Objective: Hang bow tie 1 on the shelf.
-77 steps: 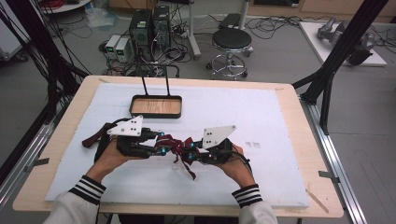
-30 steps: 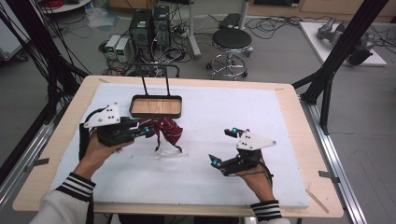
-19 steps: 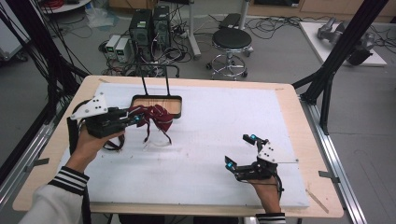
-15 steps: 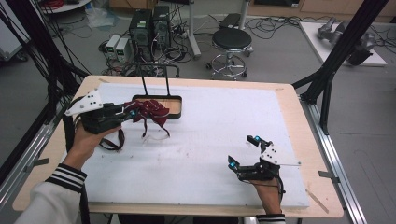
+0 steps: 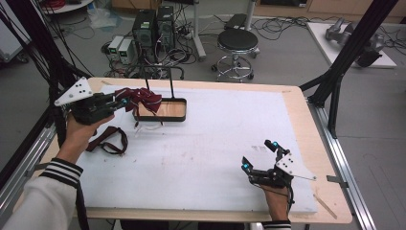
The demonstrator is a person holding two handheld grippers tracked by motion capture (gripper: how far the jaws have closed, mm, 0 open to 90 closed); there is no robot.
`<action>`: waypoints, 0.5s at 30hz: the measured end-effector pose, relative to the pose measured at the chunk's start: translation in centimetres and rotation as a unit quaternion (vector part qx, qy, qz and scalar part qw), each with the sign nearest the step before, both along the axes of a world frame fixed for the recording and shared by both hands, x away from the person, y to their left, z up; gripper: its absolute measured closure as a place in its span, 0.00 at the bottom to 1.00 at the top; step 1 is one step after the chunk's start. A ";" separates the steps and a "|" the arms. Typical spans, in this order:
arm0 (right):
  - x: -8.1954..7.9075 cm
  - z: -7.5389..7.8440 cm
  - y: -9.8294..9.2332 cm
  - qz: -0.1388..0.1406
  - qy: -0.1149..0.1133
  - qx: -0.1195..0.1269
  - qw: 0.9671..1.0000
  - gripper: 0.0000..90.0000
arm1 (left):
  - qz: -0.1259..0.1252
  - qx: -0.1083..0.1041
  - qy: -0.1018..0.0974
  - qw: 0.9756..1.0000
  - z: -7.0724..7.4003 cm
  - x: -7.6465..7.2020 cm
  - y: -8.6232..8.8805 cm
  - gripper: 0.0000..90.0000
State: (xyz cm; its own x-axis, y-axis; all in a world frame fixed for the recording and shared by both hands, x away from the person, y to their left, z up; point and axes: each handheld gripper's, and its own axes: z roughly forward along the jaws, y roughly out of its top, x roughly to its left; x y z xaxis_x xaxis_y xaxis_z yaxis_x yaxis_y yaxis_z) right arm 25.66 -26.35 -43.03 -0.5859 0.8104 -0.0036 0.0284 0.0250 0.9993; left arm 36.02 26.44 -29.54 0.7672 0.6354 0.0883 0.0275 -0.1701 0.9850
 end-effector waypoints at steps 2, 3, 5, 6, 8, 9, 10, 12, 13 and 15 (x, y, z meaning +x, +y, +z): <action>0.0 -0.3 0.0 -0.005 -0.002 -0.001 1.000 0.01 | 0.010 -0.001 -0.003 1.000 0.4 0.3 0.4 0.94; 0.1 -0.6 0.1 -0.009 -0.003 -0.006 1.000 0.01 | 0.015 -0.001 -0.004 1.000 0.5 0.4 0.6 0.94; 0.1 -0.8 0.1 -0.014 -0.002 -0.009 1.000 0.01 | 0.025 -0.003 -0.008 1.000 0.8 0.7 1.0 0.94; 0.1 -0.8 0.1 -0.014 -0.002 -0.009 1.000 0.01 | 0.031 -0.009 -0.010 0.999 1.0 0.9 1.3 0.94; 0.2 -1.0 0.0 -0.018 0.000 -0.003 1.000 0.01 | 0.041 -0.010 -0.014 0.999 1.3 1.2 1.8 0.94; 0.2 -1.2 -0.1 -0.022 0.000 0.003 1.000 0.01 | 0.046 -0.010 -0.014 0.999 1.4 1.4 2.1 0.94; 0.2 -1.2 -0.1 -0.022 0.000 0.003 1.000 0.01 | 0.049 -0.009 -0.013 0.999 1.5 1.6 2.2 0.94; 0.2 -1.4 -0.1 -0.028 -0.003 0.001 1.000 0.01 | 0.058 -0.009 -0.013 0.998 1.7 2.0 2.6 0.94; 0.2 -1.6 -0.2 -0.033 -0.002 0.000 0.999 0.01 | 0.063 -0.010 -0.014 0.998 1.8 2.3 2.8 0.94; 0.2 -1.7 -0.2 -0.033 -0.004 -0.003 0.999 0.01 | 0.070 -0.009 -0.014 0.997 1.9 2.6 3.0 0.94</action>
State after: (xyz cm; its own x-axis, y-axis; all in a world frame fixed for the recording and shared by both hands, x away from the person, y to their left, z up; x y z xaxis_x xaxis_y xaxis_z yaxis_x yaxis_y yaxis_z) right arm 25.90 -26.57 -44.69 -0.5314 0.8470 -0.0138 0.0214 0.0297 0.9993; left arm 38.65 29.41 -27.65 0.6677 0.7382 0.0963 0.0213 -0.1482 0.9887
